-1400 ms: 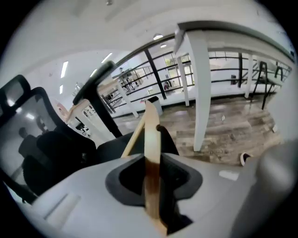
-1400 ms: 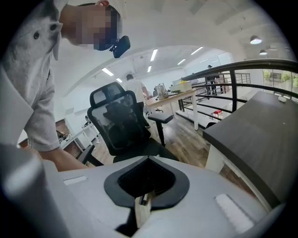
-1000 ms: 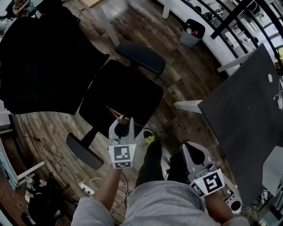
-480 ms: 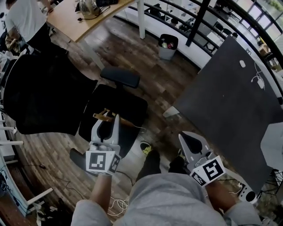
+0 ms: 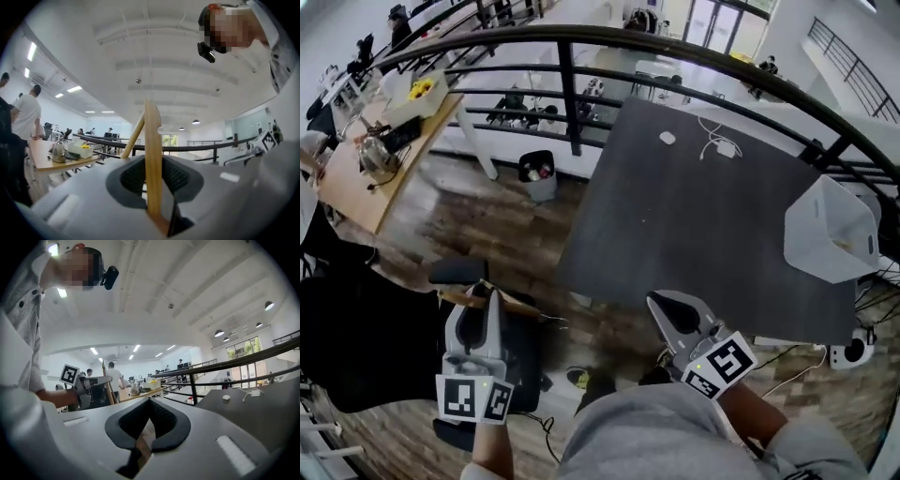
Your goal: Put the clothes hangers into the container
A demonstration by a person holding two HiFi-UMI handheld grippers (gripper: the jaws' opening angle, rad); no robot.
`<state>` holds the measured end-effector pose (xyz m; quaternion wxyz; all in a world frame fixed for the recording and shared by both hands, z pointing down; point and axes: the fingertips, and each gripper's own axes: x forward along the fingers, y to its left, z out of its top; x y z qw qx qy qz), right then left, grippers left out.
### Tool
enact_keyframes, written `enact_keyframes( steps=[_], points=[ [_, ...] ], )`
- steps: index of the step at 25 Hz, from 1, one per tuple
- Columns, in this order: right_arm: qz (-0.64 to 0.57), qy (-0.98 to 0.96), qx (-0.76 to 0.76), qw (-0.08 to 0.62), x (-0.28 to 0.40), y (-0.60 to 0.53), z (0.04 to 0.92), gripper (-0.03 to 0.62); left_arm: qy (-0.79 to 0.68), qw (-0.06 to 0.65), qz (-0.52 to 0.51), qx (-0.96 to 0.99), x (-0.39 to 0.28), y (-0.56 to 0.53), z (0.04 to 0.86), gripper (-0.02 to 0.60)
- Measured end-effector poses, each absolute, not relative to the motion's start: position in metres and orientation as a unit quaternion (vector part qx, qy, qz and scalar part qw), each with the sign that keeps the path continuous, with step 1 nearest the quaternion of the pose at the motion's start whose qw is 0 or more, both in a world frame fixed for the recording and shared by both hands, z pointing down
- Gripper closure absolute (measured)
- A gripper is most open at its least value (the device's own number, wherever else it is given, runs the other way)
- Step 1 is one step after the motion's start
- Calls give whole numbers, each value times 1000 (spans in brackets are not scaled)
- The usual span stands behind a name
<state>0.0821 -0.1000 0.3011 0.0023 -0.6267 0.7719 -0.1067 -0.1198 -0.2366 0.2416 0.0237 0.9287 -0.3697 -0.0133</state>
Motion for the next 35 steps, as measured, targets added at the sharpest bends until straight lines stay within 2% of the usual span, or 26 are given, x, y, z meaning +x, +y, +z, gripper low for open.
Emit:
enact_keyframes(
  steps=[7,19,28,35],
  points=[
    [-85,694,-714,24,211,-6,285,595,-196,21,-78,977,71,-168,165,492],
    [-30,590,-805,53,366,144,273,595,82,9,-177,981,361,12,35,494],
    [-29,514,-854,77,441,240,280,595,228,-7,-244,943,493,151,-60,495],
    [-25,448,-890,83,467,311,285,595,274,101,-242,925,583,206,-74,495]
  ],
)
